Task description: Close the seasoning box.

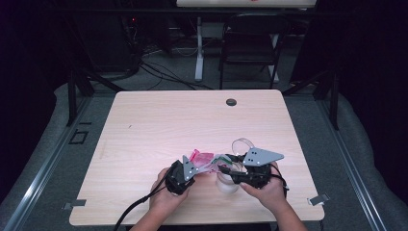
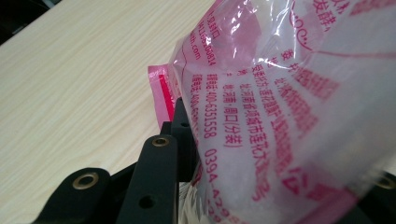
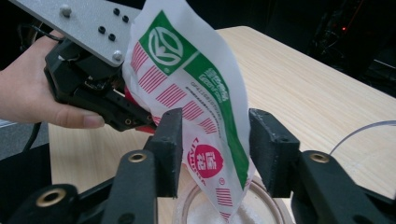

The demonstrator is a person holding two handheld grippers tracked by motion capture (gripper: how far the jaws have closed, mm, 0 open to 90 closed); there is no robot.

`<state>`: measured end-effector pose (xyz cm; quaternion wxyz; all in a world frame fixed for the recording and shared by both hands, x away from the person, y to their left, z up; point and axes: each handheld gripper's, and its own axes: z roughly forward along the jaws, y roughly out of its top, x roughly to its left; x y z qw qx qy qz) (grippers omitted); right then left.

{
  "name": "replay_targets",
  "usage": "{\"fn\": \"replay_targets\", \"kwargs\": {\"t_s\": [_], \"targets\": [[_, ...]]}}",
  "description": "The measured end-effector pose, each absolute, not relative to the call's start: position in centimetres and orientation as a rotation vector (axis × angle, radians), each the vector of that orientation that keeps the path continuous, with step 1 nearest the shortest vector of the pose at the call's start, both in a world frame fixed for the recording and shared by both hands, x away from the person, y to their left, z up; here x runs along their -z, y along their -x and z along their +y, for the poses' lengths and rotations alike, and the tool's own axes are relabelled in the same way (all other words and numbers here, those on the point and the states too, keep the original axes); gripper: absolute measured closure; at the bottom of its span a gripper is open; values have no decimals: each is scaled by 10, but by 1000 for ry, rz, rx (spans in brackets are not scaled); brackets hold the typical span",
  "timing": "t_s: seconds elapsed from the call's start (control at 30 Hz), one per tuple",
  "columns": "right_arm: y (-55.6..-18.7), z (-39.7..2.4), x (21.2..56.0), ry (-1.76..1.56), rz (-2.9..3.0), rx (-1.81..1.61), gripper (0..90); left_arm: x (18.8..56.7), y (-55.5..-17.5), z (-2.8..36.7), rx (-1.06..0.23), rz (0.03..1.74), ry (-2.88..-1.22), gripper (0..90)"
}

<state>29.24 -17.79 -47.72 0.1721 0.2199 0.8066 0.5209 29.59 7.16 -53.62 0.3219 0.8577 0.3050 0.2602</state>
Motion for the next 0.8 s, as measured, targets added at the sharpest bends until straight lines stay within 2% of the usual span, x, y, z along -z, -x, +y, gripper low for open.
{"fn": "replay_targets", "kwargs": {"t_s": [0.23,0.6,0.8], "targets": [[-293,-181,475,-639,2260,-1515,493,541,-299,75,-597,830,-2225,732],[-294,-183,475,-651,2252,-1546,489,552,-304,82,-466,887,-2170,734],[-294,-184,475,-687,2252,-1525,471,553,-304,86,-443,895,-2157,736]]}}
